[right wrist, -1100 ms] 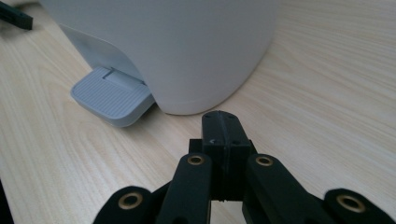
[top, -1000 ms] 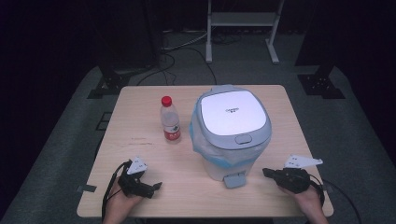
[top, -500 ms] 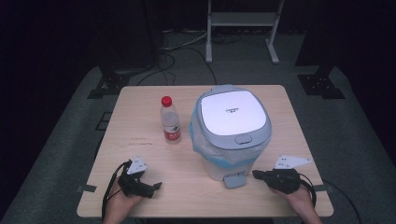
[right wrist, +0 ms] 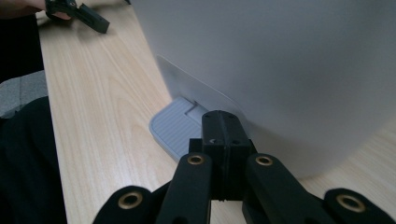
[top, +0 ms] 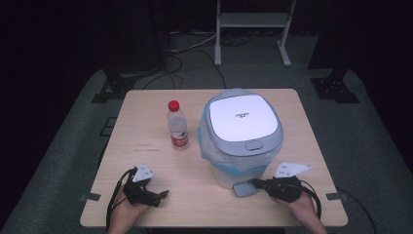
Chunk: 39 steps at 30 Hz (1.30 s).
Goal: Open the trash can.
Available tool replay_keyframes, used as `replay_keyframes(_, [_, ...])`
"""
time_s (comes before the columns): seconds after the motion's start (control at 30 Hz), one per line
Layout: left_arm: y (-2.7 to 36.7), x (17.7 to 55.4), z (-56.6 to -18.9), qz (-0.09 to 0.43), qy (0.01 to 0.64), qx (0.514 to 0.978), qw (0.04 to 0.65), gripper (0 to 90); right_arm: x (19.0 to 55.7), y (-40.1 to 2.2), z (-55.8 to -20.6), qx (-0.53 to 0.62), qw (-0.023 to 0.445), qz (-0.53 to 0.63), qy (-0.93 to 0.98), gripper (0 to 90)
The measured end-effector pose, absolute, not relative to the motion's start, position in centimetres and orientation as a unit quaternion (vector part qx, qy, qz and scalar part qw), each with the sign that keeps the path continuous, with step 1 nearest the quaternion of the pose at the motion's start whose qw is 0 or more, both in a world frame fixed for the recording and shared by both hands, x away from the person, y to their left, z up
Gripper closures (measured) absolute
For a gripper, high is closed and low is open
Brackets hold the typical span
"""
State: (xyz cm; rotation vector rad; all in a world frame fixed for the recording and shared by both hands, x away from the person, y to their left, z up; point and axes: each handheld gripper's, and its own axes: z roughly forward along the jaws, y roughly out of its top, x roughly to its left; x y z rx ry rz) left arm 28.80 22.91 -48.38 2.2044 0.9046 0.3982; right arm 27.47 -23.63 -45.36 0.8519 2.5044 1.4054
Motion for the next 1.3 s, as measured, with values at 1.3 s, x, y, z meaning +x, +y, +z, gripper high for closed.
replay_keyframes(1.3, [22.9, 28.8, -48.4, 0.155, 0.352, 0.852, 0.355, 0.0, 27.3, -20.8, -46.8, 0.238, 0.092, 0.454, 0.854, 90.0])
